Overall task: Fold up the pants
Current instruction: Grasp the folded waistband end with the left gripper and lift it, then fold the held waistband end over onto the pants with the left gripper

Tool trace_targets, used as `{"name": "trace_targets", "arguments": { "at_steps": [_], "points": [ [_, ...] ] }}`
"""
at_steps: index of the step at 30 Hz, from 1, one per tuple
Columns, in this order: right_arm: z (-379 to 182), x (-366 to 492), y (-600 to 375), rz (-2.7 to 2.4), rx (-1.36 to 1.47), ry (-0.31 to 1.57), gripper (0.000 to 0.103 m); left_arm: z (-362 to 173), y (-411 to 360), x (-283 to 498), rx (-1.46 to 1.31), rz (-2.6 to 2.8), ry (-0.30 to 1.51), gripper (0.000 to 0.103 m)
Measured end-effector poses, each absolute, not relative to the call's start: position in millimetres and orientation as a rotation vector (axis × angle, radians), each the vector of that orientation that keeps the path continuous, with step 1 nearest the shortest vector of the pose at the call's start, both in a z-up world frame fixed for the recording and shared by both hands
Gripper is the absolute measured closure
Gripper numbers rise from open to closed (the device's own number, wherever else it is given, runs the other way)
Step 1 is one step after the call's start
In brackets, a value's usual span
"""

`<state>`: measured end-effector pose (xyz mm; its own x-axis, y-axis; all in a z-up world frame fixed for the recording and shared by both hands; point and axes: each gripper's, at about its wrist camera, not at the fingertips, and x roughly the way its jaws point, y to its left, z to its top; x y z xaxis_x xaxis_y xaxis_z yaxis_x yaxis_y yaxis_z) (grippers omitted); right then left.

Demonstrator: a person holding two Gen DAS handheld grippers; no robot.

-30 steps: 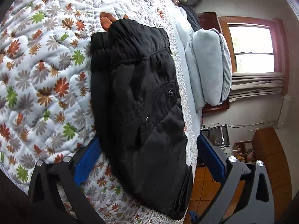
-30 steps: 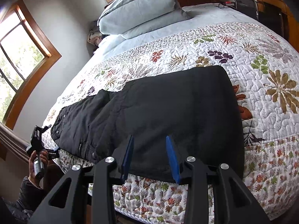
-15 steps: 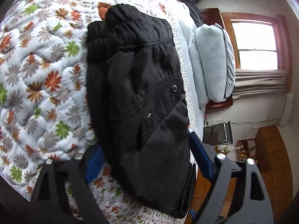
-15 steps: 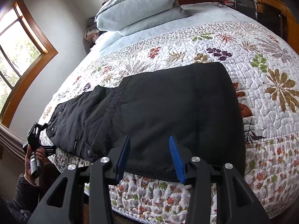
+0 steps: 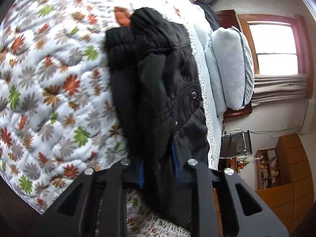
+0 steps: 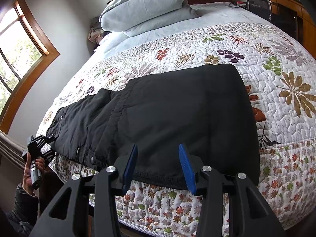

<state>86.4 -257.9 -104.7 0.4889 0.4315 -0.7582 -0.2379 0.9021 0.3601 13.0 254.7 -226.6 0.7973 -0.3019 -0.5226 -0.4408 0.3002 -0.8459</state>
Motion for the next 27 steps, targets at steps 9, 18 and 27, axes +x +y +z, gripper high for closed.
{"name": "trace_targets", "arguments": {
  "at_steps": [9, 18, 27],
  "points": [
    [-101, 85, -270, 0.389, 0.245, 0.963, 0.056, -217, 250, 17, -1.293, 0.058, 0.632, 0.088],
    [-103, 88, -282, 0.373, 0.282, 0.959, 0.056, -197, 239, 25, -1.232, 0.026, 0.595, 0.088],
    [-110, 94, -290, 0.356, 0.313, 0.968, 0.056, -150, 210, 38, -1.072, -0.064, 0.544, 0.084]
  ]
}}
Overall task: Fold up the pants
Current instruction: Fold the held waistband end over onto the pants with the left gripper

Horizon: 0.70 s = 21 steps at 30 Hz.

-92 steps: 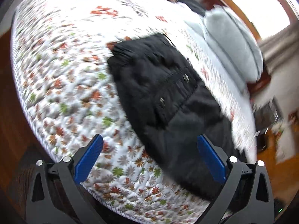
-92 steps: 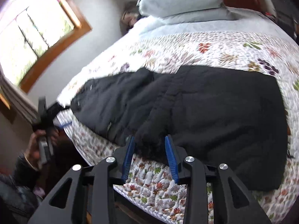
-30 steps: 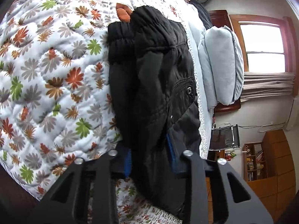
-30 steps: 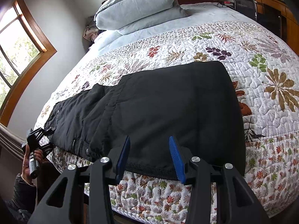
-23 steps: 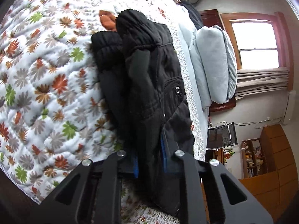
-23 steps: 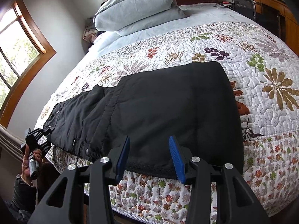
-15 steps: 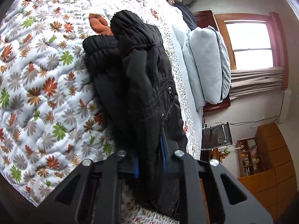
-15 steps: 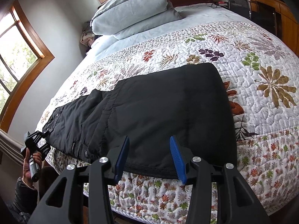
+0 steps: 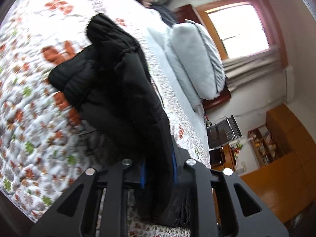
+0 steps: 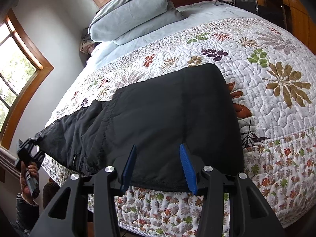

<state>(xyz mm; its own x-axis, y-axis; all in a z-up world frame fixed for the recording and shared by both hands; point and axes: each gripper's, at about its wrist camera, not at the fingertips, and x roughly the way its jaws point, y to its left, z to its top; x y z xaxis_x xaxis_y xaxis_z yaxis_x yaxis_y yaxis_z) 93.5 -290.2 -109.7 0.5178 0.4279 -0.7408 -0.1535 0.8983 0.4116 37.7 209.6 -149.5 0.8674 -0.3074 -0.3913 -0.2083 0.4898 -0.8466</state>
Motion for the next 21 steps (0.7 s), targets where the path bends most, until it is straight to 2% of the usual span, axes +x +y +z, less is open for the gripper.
{"name": "trace_targets", "arguments": {
  "at_steps": [11, 21],
  "points": [
    [-125, 102, -298, 0.351, 0.355, 0.98, 0.057, -103, 152, 55, -0.901, -0.242, 0.509, 0.077],
    [-127, 102, -307, 0.357, 0.402, 0.97, 0.057, -83, 64, 80, -0.649, -0.411, 0.577, 0.071]
  ]
}}
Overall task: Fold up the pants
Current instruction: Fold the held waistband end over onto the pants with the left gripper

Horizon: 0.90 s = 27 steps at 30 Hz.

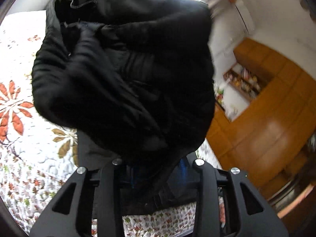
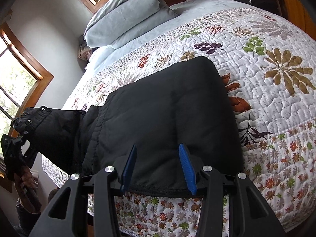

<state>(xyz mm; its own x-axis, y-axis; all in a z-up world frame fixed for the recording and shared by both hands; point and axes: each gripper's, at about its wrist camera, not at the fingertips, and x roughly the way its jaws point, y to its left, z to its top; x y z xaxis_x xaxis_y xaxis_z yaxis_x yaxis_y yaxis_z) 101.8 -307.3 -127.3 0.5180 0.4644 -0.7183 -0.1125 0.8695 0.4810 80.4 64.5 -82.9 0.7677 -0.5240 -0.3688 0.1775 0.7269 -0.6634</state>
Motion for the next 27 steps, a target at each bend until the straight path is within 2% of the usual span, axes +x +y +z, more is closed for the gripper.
{"name": "trace_targets", "arguments": {
  "at_steps": [9, 16, 19, 21, 22, 23, 27],
  "points": [
    [-124, 104, -310, 0.351, 0.42, 0.958, 0.056, -98, 4, 102, -0.495, -0.472, 0.673, 0.07],
    [-119, 111, -312, 0.403, 0.505, 0.937, 0.056, -114, -57, 134, -0.275, -0.505, 0.788, 0.065],
    [-114, 115, -312, 0.454, 0.568, 0.918, 0.051, -124, -87, 149, -0.151, -0.508, 0.861, 0.061],
    [-108, 117, -311, 0.48, 0.586, 0.892, 0.045, -129, -105, 155, -0.082, -0.52, 0.897, 0.054],
    [-105, 119, -310, 0.49, 0.591, 0.885, 0.037, -131, -112, 157, -0.067, -0.531, 0.906, 0.05],
    [-103, 120, -309, 0.504, 0.597, 0.88, 0.029, -131, -119, 157, -0.069, -0.539, 0.913, 0.042],
    [-99, 127, -308, 0.541, 0.632, 0.875, 0.017, -124, -125, 146, -0.096, -0.535, 0.896, 0.012]
  ]
}}
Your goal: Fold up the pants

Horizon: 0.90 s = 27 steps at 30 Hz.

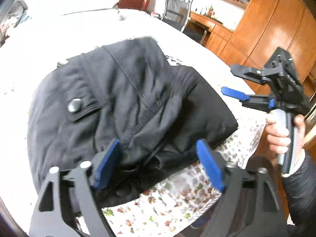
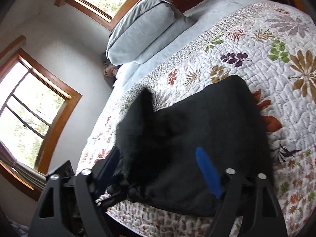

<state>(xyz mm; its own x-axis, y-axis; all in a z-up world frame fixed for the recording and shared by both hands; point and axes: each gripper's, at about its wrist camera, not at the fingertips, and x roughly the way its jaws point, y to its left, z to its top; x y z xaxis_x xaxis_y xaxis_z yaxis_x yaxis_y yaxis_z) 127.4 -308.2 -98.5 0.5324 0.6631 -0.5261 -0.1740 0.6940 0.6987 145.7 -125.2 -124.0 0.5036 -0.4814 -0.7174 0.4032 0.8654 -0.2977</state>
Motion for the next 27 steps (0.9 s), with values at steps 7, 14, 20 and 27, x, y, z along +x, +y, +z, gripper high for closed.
{"name": "trace_targets", "arguments": {
  "at_steps": [7, 14, 20, 27],
  "points": [
    [-123, 155, -316, 0.591, 0.818, 0.96, 0.007, -123, -59, 103, -0.312, -0.45, 0.906, 0.005],
    [-133, 177, -287, 0.66, 0.809, 1.007, 0.004, -126, 46, 86, -0.644, -0.201, 0.89, 0.003],
    [-136, 194, -245, 0.717, 0.746, 1.068, 0.003, -139, 102, 69, -0.826, -0.086, 0.879, 0.003],
    [-135, 196, -220, 0.68, 0.679, 1.071, 0.013, -139, 114, 62, -0.858, -0.062, 0.861, 0.003]
  ]
}}
